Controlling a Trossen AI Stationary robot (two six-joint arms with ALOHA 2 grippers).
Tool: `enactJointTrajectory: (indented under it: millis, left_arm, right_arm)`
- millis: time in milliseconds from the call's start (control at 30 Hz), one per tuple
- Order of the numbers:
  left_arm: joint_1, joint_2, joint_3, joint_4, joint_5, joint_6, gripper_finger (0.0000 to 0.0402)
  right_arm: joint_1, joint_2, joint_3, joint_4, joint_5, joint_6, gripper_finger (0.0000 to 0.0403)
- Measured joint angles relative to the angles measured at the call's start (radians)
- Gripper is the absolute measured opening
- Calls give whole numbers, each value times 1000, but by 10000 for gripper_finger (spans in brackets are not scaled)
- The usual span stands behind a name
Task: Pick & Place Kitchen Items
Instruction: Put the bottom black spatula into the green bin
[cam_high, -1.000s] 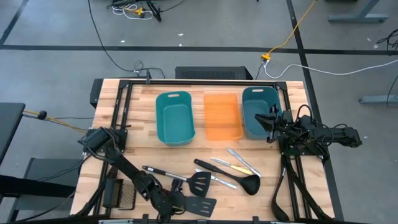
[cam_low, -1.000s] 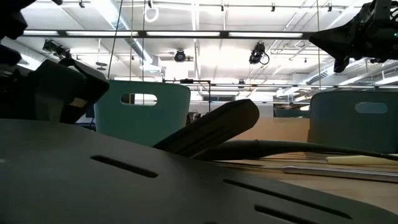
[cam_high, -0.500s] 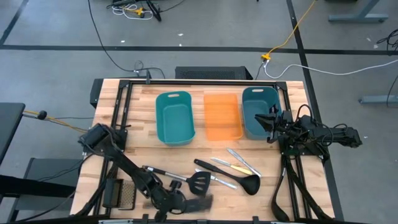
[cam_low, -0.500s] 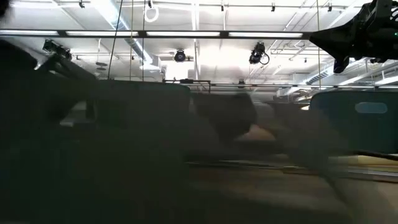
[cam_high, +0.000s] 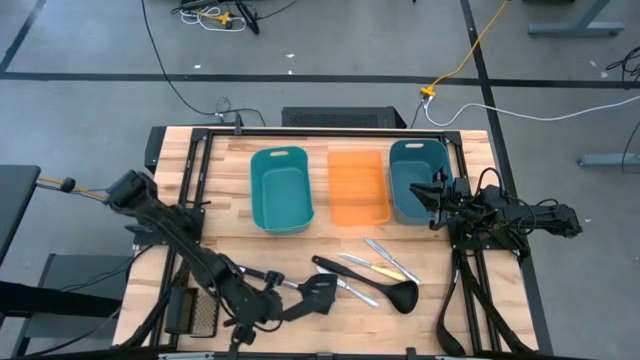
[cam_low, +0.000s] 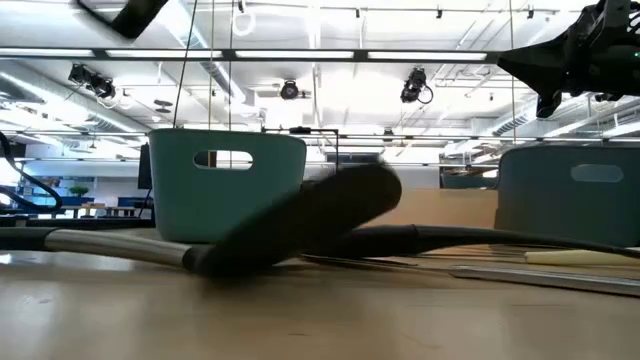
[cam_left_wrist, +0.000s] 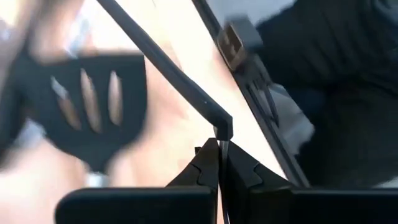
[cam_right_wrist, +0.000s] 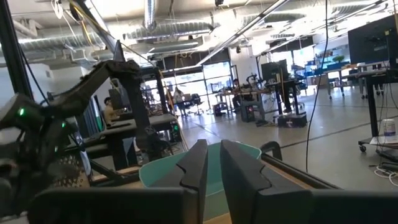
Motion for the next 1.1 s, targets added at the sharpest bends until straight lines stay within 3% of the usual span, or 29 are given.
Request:
enactJointTrajectory:
  millis: [200,400,633,867,1100]
  left_arm:
    - [39,-161,0,-65,-183,204,6]
    - [125,-356,0,-259,-377,253,7]
    - [261,-520,0,-306,-517,505,6]
    - [466,-554,0,-308,-786,960,6]
    - [703,-496,1,-274,-799,1318,6]
  right_arm:
    - [0,0,0,0,0,6,56]
    - [0,0,0,0,0,13,56]
    - [0,0,0,0,2,12,56]
    - [0,0,0,2,3,6,56]
    - [0,0,0,3,53,-15,56]
